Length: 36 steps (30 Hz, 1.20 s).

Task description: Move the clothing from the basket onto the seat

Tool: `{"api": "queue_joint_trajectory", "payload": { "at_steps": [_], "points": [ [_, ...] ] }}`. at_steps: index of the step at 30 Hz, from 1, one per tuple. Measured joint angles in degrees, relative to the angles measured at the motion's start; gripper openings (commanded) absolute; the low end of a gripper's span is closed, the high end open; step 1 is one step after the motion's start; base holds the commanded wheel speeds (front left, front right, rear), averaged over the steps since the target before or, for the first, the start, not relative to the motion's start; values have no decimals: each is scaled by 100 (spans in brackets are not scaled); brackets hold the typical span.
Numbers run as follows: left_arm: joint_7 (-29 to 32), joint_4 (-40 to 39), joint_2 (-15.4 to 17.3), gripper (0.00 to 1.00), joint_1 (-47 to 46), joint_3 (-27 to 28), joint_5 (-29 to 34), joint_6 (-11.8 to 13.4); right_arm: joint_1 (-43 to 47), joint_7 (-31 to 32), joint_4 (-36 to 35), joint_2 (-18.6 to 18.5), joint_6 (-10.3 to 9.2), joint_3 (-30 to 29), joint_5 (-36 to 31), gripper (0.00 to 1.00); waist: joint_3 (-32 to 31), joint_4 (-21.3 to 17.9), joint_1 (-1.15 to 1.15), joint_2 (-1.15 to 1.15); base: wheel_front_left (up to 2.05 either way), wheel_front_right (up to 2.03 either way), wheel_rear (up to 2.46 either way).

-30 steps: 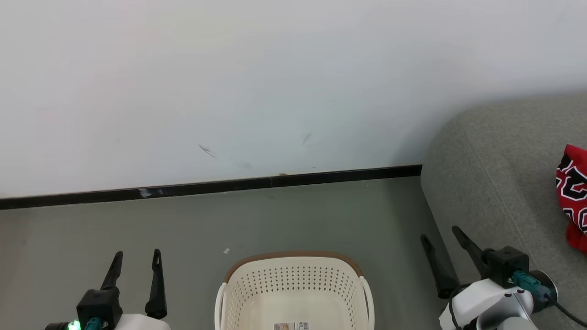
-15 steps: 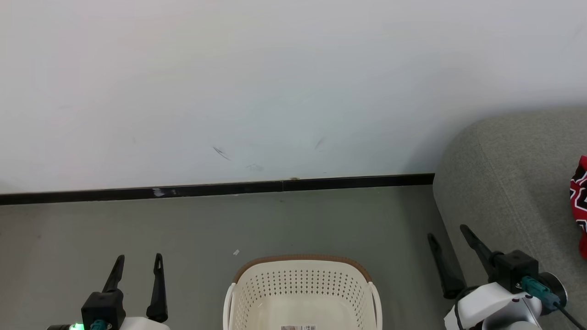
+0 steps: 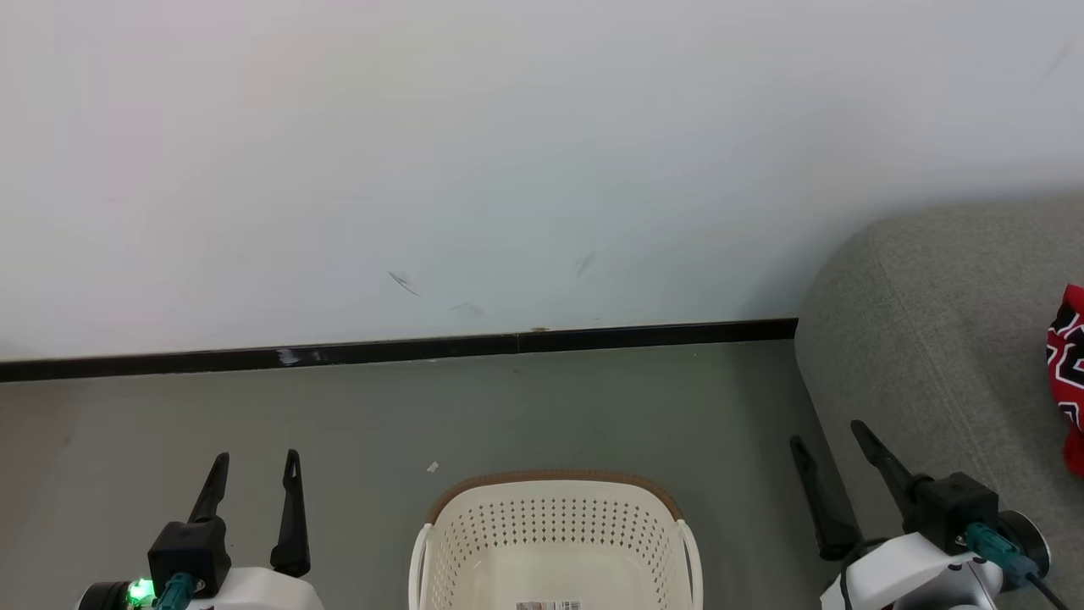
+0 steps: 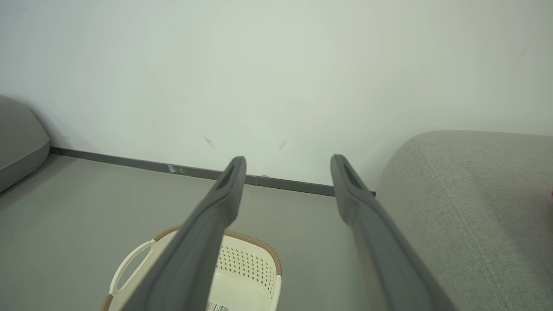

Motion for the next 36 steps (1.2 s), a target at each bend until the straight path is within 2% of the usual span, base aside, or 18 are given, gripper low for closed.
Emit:
{"api": "queue_joint_trajectory", "payload": {
  "at_steps": [16, 17, 23, 28, 36],
  "points": [
    [0, 0, -125, 100, -8, 51, 48, -57, 14, 0, -94, 8, 0, -36, -47, 100, 8, -20, 0, 0, 0, 0, 0],
    [0, 0, -130, 0, -8, 71, 48, -57, 15, 0, -101, 8, 0, -37, -47, 0, 10, -17, 0, 0, 0, 0, 0],
    [20, 308, -321, 0, 292, -13, 22, -57, 264, 23, 237, 100, 0, -5, -40, 0, 10, -19, 0, 0, 0, 0, 0],
    [120, 330, -331, 0, 303, 74, -178, -157, 271, 24, 278, 102, 0, -12, 179, 0, 13, -20, 0, 0, 0, 0, 0],
    [314, 357, -359, 0, 290, 237, -873, -307, 231, 202, 307, 101, 0, -107, 867, 0, 26, -34, 0, 0, 0, 0, 0]
  ]
}}
